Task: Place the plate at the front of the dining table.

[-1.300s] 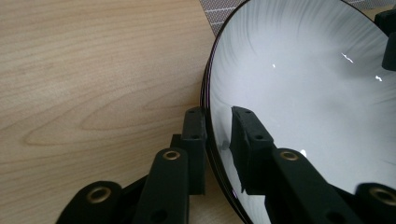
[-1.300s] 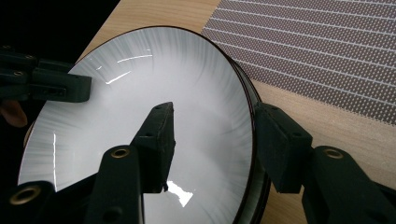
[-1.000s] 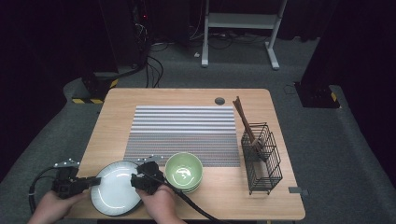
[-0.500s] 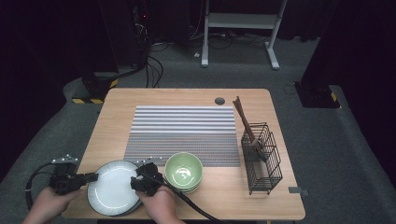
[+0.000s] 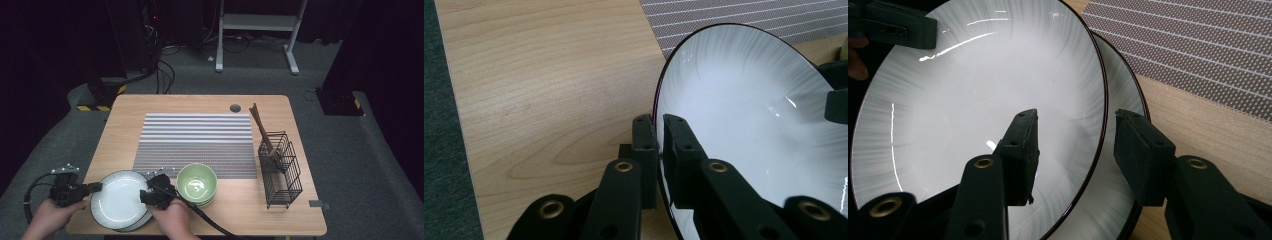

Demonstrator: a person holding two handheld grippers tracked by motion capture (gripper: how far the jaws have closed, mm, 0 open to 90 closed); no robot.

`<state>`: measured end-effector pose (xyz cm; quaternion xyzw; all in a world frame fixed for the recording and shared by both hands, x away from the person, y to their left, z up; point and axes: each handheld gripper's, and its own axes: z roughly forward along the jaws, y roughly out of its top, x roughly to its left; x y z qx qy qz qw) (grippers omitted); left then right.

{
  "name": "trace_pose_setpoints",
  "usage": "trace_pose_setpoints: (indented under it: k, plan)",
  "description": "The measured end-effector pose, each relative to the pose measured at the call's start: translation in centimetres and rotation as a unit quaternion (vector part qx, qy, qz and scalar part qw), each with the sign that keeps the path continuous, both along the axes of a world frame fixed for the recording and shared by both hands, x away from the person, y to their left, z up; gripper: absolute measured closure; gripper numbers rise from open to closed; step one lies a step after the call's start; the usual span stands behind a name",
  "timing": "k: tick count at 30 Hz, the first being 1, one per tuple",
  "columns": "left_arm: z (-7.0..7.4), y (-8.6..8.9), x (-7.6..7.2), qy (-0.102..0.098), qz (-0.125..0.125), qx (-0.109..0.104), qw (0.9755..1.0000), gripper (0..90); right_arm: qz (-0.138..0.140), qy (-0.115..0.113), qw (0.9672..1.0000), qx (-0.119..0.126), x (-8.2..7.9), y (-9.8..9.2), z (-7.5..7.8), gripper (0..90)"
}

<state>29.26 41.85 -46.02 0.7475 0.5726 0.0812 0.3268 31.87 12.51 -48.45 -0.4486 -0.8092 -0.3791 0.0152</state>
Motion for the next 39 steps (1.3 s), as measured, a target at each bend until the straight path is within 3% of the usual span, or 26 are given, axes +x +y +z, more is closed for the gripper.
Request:
trace_pose_setpoints:
  k: [12, 14, 23, 25, 27, 30, 33, 34, 38, 39]
  plan:
    - [-0.2, -0.4, 0.1, -0.003, -0.004, 0.004, 1.0000, 83.8, 0.000, 0.012, 0.9999, -0.003, 0.0, 0.1, -0.1, 54.3]
    - [-0.2, -0.4, 0.2, -0.003, -0.005, 0.005, 1.0000, 83.9, -0.007, 0.026, 0.9996, 0.004, 0.1, 0.0, -0.1, 52.2]
    - [-0.1, -0.7, 0.8, -0.006, -0.001, 0.004, 1.0000, 84.4, -0.006, 0.038, 0.9992, 0.014, 0.2, 0.0, 0.0, 49.2]
    - [-0.1, -0.7, 0.9, -0.007, -0.002, 0.006, 1.0000, 84.4, -0.011, 0.051, 0.9983, 0.024, 0.3, -0.1, 0.0, 48.9]
    - [-0.1, -0.7, 0.9, -0.007, -0.001, 0.006, 1.0000, 84.5, -0.011, 0.050, 0.9984, 0.024, 0.4, -0.1, 0.0, 50.5]
    - [0.0, -0.8, 1.1, -0.005, -0.002, 0.006, 1.0000, 84.4, -0.025, 0.043, 0.9988, 0.002, 0.3, 0.4, 0.2, 53.5]
    - [0.1, -0.8, 1.3, -0.007, -0.001, 0.011, 0.9999, 84.3, -0.034, 0.042, 0.9986, 0.004, 0.2, 0.5, 0.2, 54.6]
    - [0.2, -0.7, 1.4, -0.008, 0.001, 0.009, 0.9999, 84.4, -0.036, 0.046, 0.9982, 0.008, 0.2, 0.5, 0.1, 55.3]
    - [0.5, -0.5, 1.2, -0.022, 0.005, 0.016, 0.9996, 84.5, -0.029, 0.123, 0.9911, 0.043, 0.4, 0.7, -1.2, 57.0]
    - [0.5, -0.5, 1.2, -0.021, 0.005, 0.016, 0.9996, 84.5, -0.030, 0.118, 0.9916, 0.043, 0.3, 0.8, -1.2, 55.9]
